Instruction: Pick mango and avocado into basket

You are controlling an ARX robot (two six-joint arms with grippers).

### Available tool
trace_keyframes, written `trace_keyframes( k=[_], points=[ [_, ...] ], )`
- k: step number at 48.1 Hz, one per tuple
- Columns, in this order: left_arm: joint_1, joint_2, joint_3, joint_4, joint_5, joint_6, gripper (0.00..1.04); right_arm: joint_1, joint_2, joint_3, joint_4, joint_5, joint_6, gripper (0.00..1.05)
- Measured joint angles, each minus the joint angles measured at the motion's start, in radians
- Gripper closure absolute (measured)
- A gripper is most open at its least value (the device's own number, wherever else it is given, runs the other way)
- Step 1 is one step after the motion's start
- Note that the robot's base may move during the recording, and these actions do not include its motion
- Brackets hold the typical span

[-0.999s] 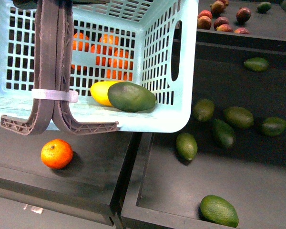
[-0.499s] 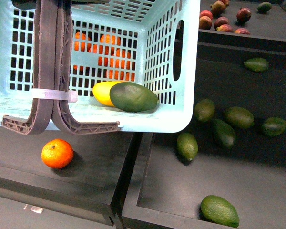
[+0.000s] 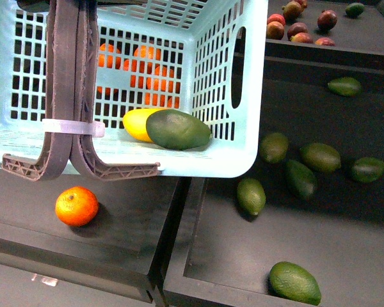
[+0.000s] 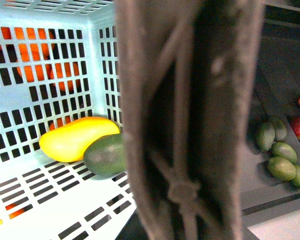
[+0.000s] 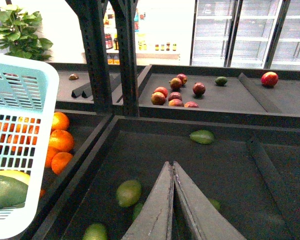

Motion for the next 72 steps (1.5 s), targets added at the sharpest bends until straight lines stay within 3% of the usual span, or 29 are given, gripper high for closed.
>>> trace_keyframes(
  k=[20, 26, 40, 51, 65, 72],
  points=[
    [0.0, 0.0, 0.0, 0.0, 0.001, 0.0, 1.0, 0.0, -0.127, 0.0, -0.128, -0.003, -0.002, 1.02],
    [0.0, 0.0, 0.0, 0.0, 0.001, 0.0, 1.0, 0.0, -0.264, 0.001, -0.295, -0.01, -0.006, 1.02],
    [0.0, 0.0, 0.0, 0.0, 0.0, -0.001, 1.0, 0.0, -0.298, 0.001, -0.305, -0.01, -0.006, 1.02],
    [0.0, 0.0, 0.0, 0.0, 0.0, 0.001, 1.0, 0.0, -0.298, 0.001, -0.305, -0.01, -0.009, 0.56],
    [-0.011, 0.0, 0.0, 0.0, 0.014, 0.004, 1.0, -0.002, -0.299, 0.001, -0.308, -0.01, -0.009, 0.06],
    [-0.009, 0.0, 0.0, 0.0, 0.026, -0.003, 1.0, -0.002, -0.299, 0.001, -0.309, -0.01, -0.01, 0.08]
  ],
)
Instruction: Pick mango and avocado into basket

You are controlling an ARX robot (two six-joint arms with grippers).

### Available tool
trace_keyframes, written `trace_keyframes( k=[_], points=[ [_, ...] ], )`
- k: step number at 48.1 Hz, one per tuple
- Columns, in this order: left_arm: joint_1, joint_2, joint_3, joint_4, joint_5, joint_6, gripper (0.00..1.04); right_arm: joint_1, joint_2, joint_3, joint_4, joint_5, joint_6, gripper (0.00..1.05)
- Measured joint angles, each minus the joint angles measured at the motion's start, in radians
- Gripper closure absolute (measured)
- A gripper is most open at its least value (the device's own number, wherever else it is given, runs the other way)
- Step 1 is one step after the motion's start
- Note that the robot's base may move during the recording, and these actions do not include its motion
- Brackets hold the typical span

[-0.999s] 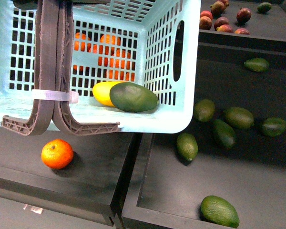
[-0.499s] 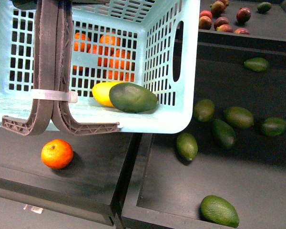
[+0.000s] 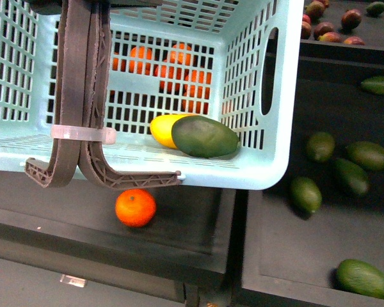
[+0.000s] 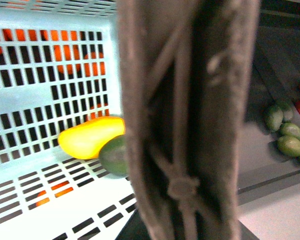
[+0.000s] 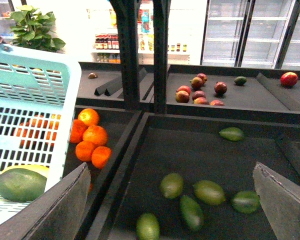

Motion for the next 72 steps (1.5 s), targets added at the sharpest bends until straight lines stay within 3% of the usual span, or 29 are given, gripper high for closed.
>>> trace_keyframes(
  k=[12, 72],
  points=[
    [0.014, 0.0, 0.0, 0.0, -0.043, 0.0, 1.0, 0.0, 0.0, 0.001, 0.0, 0.0, 0.0, 0.08],
    [0.024, 0.0, 0.0, 0.0, -0.042, 0.002, 1.0, -0.002, 0.0, -0.001, -0.002, -0.007, -0.004, 0.08]
  ],
)
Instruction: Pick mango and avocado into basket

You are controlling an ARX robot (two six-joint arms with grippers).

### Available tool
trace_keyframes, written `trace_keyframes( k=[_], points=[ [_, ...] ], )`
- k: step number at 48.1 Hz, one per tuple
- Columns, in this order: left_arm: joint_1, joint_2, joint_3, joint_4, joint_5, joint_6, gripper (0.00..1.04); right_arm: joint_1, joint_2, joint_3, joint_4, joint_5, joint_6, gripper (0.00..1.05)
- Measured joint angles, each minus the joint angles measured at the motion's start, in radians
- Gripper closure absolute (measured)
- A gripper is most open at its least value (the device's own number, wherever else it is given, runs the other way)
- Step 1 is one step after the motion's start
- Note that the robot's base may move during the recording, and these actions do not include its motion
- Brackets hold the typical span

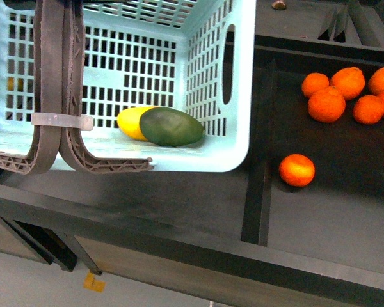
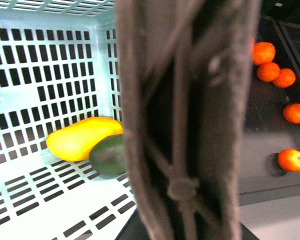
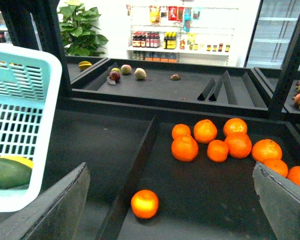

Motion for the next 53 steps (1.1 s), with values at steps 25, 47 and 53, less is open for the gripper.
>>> trace_keyframes(
  k=[25, 47, 53],
  points=[
    [-0.021, 0.0, 0.0, -0.002, 0.044, 0.005, 1.0, 0.0, 0.0, 0.0, 0.002, 0.005, 0.0, 0.08],
    [0.029, 0.484, 0.511, 0.114, 0.137, -0.33, 1.0, 0.0, 0.0, 0.0, 0.002, 0.005, 0.0, 0.08],
    [0.04, 0.631, 0.77, 0.006, -0.071, -0.65, 1.0, 0.0, 0.0, 0.0, 0.002, 0.005, 0.0, 0.08]
  ],
)
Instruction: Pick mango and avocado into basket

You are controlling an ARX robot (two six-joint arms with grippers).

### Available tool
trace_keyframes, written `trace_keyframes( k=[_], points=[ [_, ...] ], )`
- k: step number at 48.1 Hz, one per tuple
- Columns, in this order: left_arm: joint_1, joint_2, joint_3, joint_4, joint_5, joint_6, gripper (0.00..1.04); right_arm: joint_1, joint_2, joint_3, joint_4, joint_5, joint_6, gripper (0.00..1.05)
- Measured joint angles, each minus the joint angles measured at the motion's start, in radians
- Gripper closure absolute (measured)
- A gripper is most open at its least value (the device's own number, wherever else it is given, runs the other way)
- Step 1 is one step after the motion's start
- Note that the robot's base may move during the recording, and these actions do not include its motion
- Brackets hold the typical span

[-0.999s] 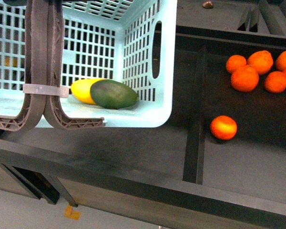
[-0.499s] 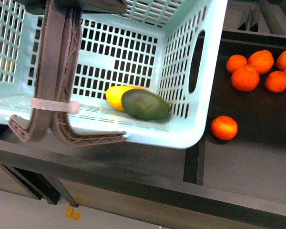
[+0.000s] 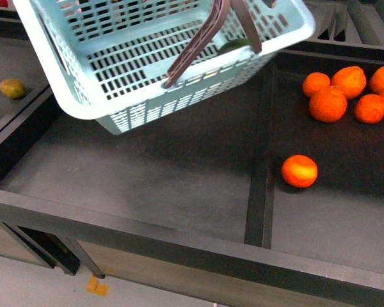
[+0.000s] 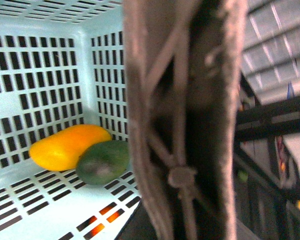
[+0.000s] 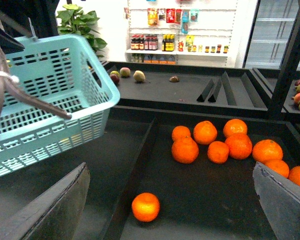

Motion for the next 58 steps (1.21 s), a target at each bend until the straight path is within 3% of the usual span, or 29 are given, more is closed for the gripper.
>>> trace_keyframes(
  k=[11, 18, 35, 43, 54, 58],
  points=[
    [0.076, 0.278, 0.362, -0.222, -0.184, -0.41, 1.0, 0.0, 0.0, 0.0, 0.0, 0.0, 0.0, 0.08],
    [0.098, 0.397, 0.475, -0.267, -0.204, -0.576, 1.0, 0.0, 0.0, 0.0, 0.0, 0.0, 0.0, 0.08],
    [0.122, 0.578, 0.612, -0.234, -0.223, -0.657, 1.0, 0.0, 0.0, 0.0, 0.0, 0.0, 0.0, 0.08],
    [0.123, 0.541, 0.505, -0.245, -0.219, -0.642, 0.62, 0.0, 0.0, 0.0, 0.0, 0.0, 0.0, 0.08],
    [0.148, 0.126, -0.032, -0.097, -0.209, -0.613, 0.06, 0.0, 0.0, 0.0, 0.0, 0.0, 0.0, 0.08],
    [0.172, -0.039, -0.209, -0.058, -0.2, -0.579, 0.08, 0.0, 0.0, 0.0, 0.0, 0.0, 0.0, 0.08]
  ],
)
